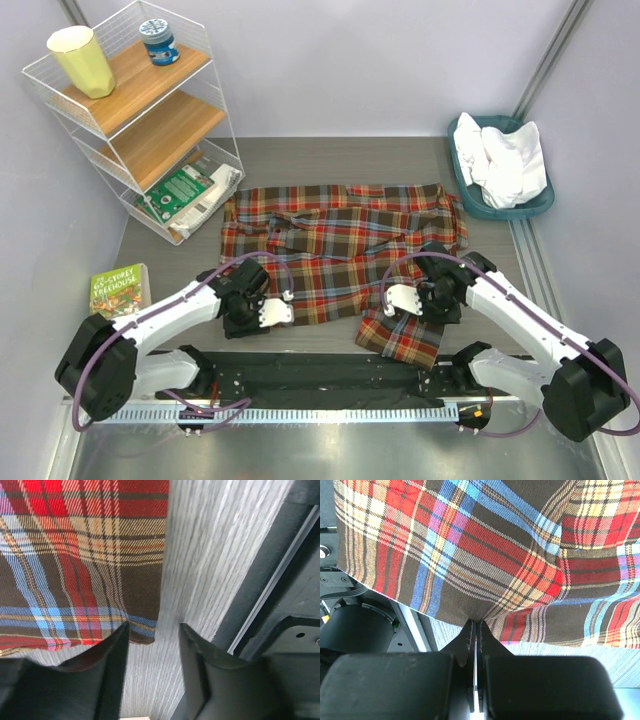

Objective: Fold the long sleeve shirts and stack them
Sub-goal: Fold the shirt

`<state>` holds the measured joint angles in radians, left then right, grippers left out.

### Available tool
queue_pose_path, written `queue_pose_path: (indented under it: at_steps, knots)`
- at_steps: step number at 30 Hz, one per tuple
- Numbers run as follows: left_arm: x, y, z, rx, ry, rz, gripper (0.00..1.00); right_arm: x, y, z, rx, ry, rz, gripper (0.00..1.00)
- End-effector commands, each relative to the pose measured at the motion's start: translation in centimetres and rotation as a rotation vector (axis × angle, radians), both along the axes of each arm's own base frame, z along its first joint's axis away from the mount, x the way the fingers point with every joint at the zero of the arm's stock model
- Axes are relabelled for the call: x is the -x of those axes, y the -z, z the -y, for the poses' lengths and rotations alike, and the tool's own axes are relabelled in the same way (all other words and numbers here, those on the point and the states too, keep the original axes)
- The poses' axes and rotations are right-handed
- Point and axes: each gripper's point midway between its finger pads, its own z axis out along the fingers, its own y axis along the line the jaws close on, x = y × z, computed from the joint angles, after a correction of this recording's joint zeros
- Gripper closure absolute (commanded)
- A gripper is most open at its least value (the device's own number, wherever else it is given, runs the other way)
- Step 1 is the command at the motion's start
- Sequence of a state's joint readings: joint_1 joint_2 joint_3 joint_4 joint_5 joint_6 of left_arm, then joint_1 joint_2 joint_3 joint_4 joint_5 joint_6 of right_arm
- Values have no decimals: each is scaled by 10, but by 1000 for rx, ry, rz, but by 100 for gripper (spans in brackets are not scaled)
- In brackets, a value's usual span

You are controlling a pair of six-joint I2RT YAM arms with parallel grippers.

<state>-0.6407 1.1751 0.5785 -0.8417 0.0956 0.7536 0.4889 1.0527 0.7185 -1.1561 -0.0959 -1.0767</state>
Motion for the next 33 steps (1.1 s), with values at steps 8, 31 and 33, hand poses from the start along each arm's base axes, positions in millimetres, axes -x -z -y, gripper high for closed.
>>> queue_pose_path:
  at_steps: [8, 31, 33]
  knots:
    - [-3, -24, -5, 1, -24, 84, 100, 7, -22, 6, -11, 23, 29, 99]
    - [-29, -94, -12, 102, -85, 149, 100, -28, -81, 14, -78, 106, 202, 99]
    - [-44, -104, -10, 129, -118, 172, 100, -40, -89, 12, -98, 114, 220, 99]
